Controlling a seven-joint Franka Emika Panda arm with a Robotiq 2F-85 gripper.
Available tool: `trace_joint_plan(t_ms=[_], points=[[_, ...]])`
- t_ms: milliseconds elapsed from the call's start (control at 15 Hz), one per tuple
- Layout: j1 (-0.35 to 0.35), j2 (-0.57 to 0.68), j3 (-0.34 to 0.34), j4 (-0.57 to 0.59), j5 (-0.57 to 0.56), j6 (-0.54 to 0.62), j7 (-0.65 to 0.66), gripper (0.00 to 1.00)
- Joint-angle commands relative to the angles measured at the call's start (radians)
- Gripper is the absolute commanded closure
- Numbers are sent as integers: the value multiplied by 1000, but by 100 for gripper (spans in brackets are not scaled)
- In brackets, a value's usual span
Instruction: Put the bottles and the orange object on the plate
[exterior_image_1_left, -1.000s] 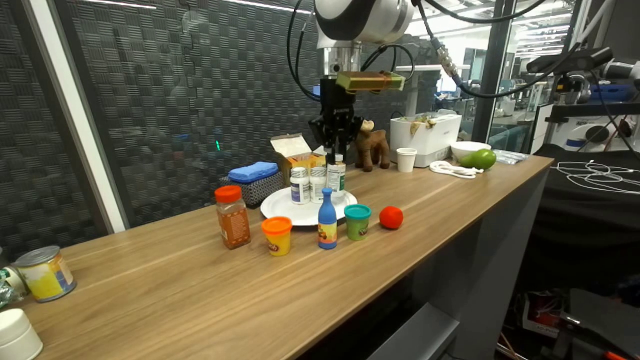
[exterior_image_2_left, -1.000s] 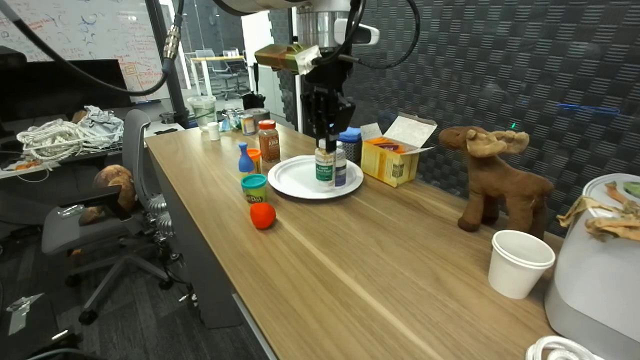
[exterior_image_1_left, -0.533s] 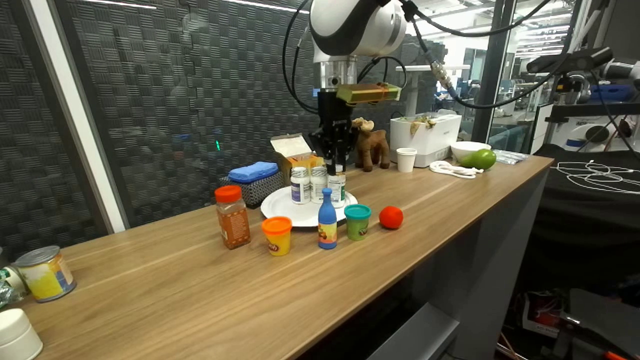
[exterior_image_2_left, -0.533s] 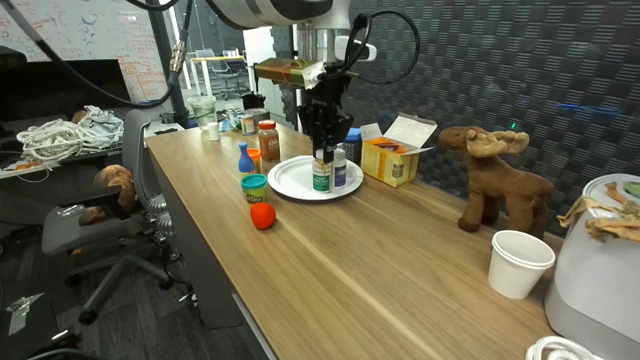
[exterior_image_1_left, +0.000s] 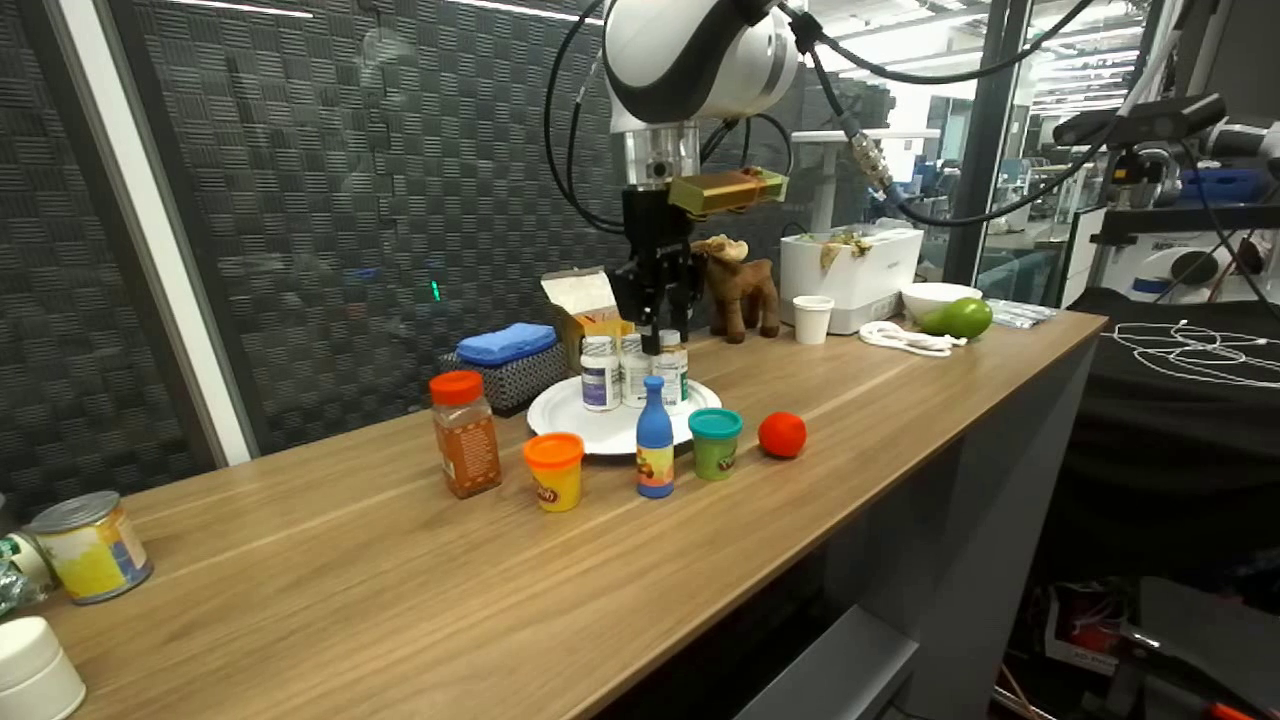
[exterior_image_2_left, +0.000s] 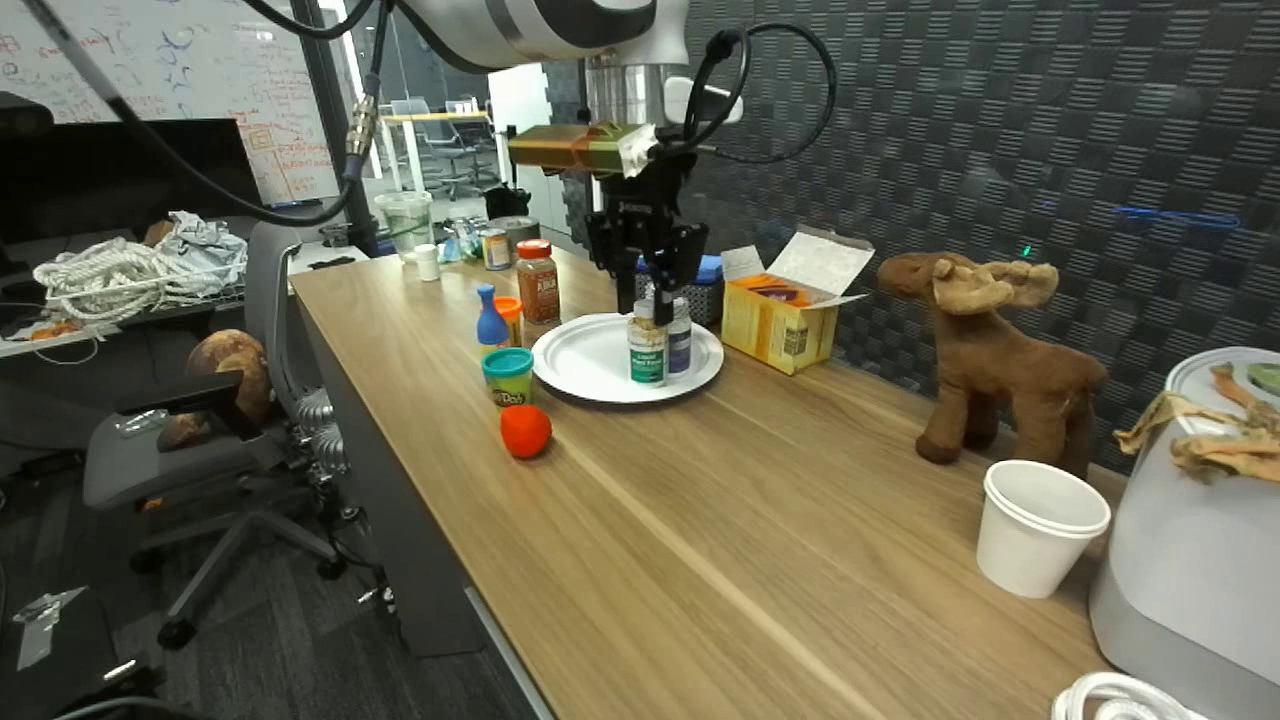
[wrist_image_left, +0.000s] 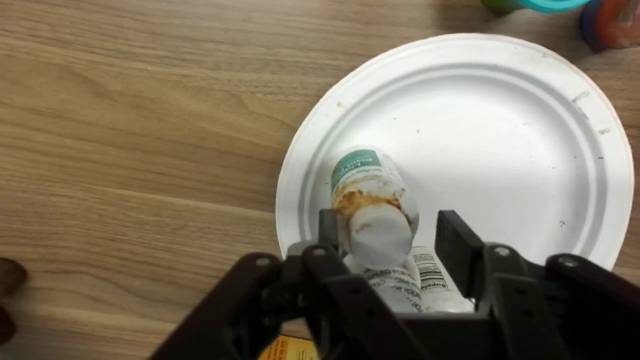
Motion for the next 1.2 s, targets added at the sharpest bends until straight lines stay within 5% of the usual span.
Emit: trace_joint_plan(t_ms=[0, 200, 600, 1133], points=[[15, 1, 1, 27, -20, -12, -20, 15], [31, -16, 0, 22, -35, -19, -8, 0], [100, -57, 5, 41, -108, -50, 99, 0], [155, -59, 85, 14, -53, -48, 50, 0]])
